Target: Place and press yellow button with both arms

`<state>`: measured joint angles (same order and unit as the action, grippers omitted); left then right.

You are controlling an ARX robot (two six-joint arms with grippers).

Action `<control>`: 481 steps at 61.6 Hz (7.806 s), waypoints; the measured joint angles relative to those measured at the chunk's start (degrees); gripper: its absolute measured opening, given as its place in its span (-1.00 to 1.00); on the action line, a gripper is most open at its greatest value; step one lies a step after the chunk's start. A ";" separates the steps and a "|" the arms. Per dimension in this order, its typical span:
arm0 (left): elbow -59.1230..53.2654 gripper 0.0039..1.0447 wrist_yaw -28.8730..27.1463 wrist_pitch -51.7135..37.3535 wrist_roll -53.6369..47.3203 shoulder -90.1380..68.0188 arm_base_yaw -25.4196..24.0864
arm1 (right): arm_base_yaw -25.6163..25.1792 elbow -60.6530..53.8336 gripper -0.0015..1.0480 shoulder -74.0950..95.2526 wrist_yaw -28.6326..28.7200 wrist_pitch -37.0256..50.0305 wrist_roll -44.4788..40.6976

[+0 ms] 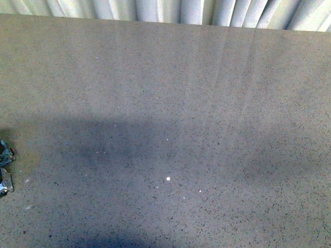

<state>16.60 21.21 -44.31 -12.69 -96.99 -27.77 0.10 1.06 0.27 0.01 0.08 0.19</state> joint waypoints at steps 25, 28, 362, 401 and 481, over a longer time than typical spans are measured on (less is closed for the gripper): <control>0.00 0.73 -0.20 0.17 -0.57 -0.52 -0.04 | 0.00 0.00 0.82 0.00 -0.02 0.00 0.00; 0.00 0.66 -0.20 0.17 -0.61 -0.52 -0.04 | 0.00 0.00 0.82 0.00 -0.02 0.00 0.00; -15.89 -0.98 -21.20 34.18 12.98 86.90 27.96 | 25.70 57.37 -0.97 102.33 -2.86 -8.09 4.79; -15.89 -0.98 -21.20 44.35 12.98 96.04 27.85 | 26.08 59.63 -0.97 105.94 -2.16 -10.67 7.89; -15.89 -0.98 -21.20 44.33 12.98 96.04 27.85 | 9.55 19.32 -0.97 63.49 -9.55 43.12 0.55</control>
<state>0.71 0.01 0.01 0.30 -0.95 0.08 9.65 20.38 63.77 -9.54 43.20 0.73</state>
